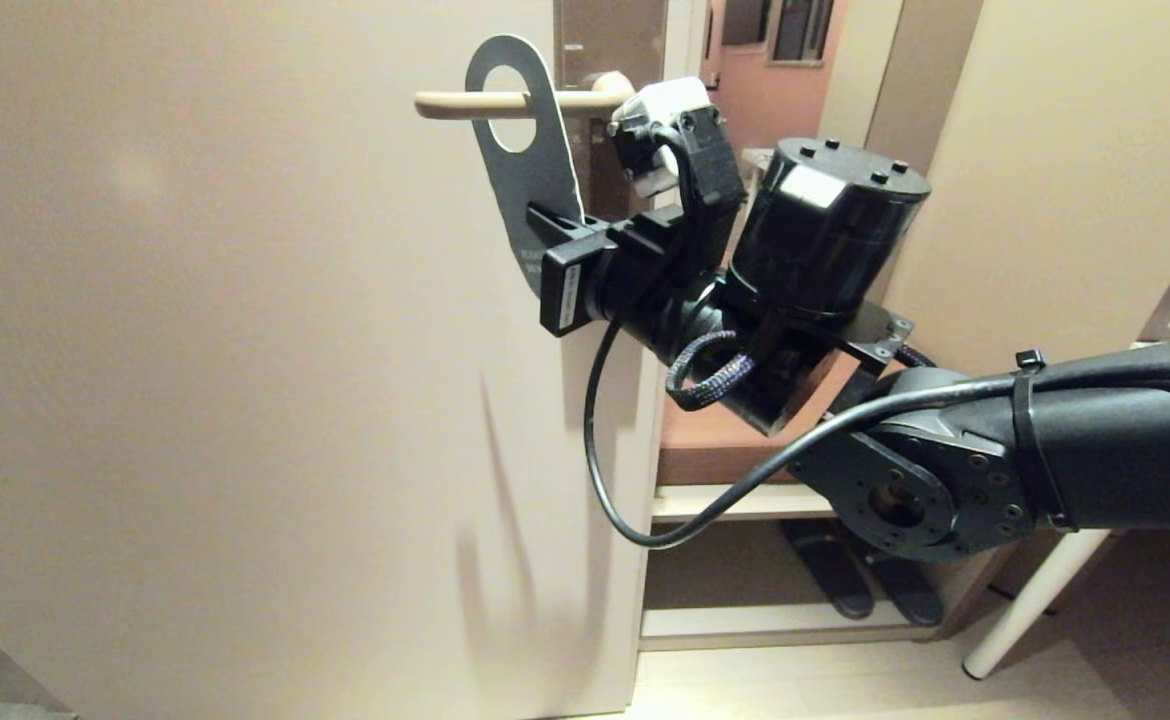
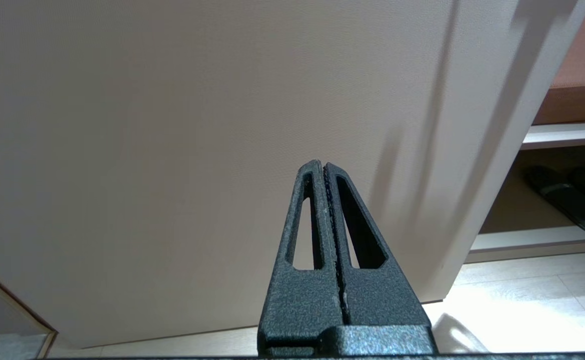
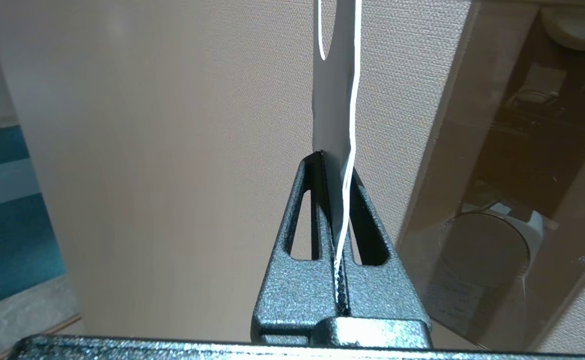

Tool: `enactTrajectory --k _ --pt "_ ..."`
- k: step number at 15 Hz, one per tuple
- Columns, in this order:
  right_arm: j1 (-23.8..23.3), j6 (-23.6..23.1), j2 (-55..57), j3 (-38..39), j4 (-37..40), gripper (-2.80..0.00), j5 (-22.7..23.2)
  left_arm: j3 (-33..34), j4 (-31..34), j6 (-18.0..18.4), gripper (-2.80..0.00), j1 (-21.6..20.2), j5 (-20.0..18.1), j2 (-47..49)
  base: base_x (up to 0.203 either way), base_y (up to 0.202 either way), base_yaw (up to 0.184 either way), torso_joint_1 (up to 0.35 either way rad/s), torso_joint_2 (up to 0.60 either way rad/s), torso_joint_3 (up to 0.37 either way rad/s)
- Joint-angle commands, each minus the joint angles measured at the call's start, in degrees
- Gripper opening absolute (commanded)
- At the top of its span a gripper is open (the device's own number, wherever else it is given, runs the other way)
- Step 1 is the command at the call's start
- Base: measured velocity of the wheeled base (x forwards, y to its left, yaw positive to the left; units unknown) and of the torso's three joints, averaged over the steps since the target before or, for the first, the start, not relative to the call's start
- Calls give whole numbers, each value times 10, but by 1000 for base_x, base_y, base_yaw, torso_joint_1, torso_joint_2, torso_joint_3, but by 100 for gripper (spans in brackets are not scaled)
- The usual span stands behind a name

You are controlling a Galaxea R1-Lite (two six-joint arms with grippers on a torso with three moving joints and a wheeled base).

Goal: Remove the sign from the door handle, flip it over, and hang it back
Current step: Take down the sign

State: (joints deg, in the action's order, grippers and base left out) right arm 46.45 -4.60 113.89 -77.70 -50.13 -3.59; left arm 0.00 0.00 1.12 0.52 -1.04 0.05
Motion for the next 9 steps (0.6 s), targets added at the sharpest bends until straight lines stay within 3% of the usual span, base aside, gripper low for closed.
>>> enactTrajectory --k 1,9 --pt "5 0 10 -9 -3 -280 -8 0 0 0 -280 0 0 0 0 0 0 0 0 0" --pt "33 0 42 -56 -7 -280 -35 0 0 0 -280 0 0 0 0 0 0 0 0 0"
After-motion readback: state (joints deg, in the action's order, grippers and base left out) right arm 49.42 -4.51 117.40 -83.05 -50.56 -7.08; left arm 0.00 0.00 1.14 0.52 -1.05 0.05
